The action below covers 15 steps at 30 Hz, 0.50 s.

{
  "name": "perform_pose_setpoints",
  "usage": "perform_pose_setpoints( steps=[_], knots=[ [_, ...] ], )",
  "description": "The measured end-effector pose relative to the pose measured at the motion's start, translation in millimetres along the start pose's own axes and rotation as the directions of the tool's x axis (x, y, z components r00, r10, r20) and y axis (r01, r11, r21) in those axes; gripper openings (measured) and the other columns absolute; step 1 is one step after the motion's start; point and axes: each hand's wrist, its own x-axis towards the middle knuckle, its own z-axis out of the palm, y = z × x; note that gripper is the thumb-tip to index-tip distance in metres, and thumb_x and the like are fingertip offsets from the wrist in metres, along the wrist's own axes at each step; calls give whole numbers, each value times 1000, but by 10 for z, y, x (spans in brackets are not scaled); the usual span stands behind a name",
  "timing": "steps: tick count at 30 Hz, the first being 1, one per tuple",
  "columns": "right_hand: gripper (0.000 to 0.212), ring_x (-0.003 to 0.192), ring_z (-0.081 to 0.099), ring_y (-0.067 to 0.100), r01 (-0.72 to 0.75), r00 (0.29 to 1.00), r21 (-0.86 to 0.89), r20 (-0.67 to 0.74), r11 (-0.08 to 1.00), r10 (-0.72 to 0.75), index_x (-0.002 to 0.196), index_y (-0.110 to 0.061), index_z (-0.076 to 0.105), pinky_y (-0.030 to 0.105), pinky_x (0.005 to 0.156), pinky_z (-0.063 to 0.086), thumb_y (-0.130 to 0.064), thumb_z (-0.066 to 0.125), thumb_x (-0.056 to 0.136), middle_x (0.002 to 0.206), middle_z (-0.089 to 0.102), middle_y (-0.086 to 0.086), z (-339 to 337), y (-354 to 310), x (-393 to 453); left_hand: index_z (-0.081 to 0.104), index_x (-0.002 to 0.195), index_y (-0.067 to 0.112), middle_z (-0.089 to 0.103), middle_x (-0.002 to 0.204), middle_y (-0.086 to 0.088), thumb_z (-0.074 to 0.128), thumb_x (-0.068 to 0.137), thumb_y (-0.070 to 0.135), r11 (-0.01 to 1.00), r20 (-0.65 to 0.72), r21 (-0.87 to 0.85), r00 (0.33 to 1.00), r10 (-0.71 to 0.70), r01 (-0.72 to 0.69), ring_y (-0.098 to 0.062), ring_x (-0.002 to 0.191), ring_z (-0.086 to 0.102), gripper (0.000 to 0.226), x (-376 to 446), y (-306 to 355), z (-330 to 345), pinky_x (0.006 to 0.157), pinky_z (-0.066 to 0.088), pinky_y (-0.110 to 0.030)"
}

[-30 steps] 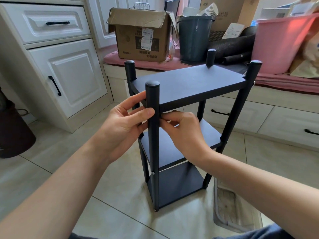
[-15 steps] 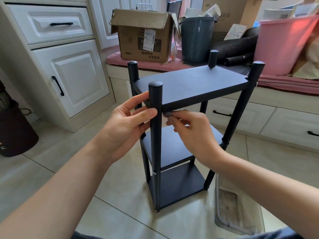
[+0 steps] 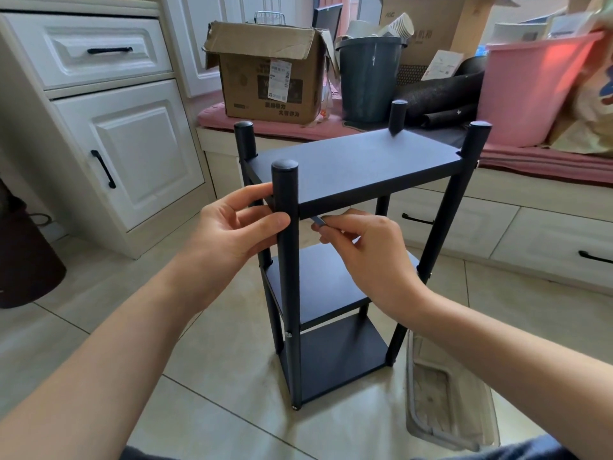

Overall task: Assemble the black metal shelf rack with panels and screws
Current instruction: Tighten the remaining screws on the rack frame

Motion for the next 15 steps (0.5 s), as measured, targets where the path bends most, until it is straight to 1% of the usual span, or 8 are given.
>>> perform_pose_setpoints(
  steps=[5, 10, 11, 13, 14, 15],
  knots=[
    [14, 71, 59, 9, 35, 999, -57, -7, 998, -35, 97, -15, 79, 9, 62, 40, -15, 66, 93, 79, 70, -4, 1, 7, 6, 68, 117, 21, 76, 108, -8, 71, 75, 18, 998, 1, 53, 1000, 21, -21, -25, 102, 73, 42, -8, 11, 13, 83, 58, -28],
    [13, 65, 54, 1, 19, 1000, -91, 11, 996, -19, 96, -18, 80, 11, 62, 39, -17, 68, 92, 78, 69, -10, 33, -2, -25, 69, 115, 24, 77, 107, -7, 71, 77, 21, 996, 17, 83, 999, 35, -36, -24, 101, 73, 38, -17, 11, 11, 82, 58, -26],
    [12, 65, 54, 2, 11, 1000, -91, 18, 996, -10, 96, -18, 80, 15, 63, 42, -18, 68, 92, 78, 70, -11, 48, -10, -31, 69, 115, 24, 77, 107, -7, 72, 77, 21, 996, 16, 85, 999, 36, -37, -24, 101, 73, 38, -18, 11, 9, 82, 58, -26],
    [12, 66, 53, 8, -8, 1000, -94, 25, 996, 10, 97, -19, 80, 30, 66, 48, -21, 69, 91, 80, 72, -8, 81, -22, -32, 69, 115, 25, 76, 108, -7, 72, 77, 22, 995, 16, 91, 999, 37, -38, -24, 102, 73, 39, -20, 11, 2, 83, 58, -26],
    [13, 68, 53, 9, -12, 1000, -96, 27, 995, 14, 98, -19, 80, 35, 68, 50, -22, 69, 91, 82, 73, -6, 96, -27, -29, 69, 116, 25, 76, 109, -7, 72, 78, 22, 995, 16, 94, 999, 36, -38, -24, 102, 73, 39, -20, 11, -1, 84, 58, -26],
    [13, 69, 53, 10, -14, 999, -99, 31, 995, 17, 99, -20, 80, 37, 70, 51, -22, 69, 91, 83, 73, -6, 109, -30, -25, 68, 118, 24, 76, 109, -7, 72, 78, 22, 995, 16, 97, 999, 35, -37, -24, 103, 73, 40, -20, 11, -4, 84, 58, -27]
  ],
)
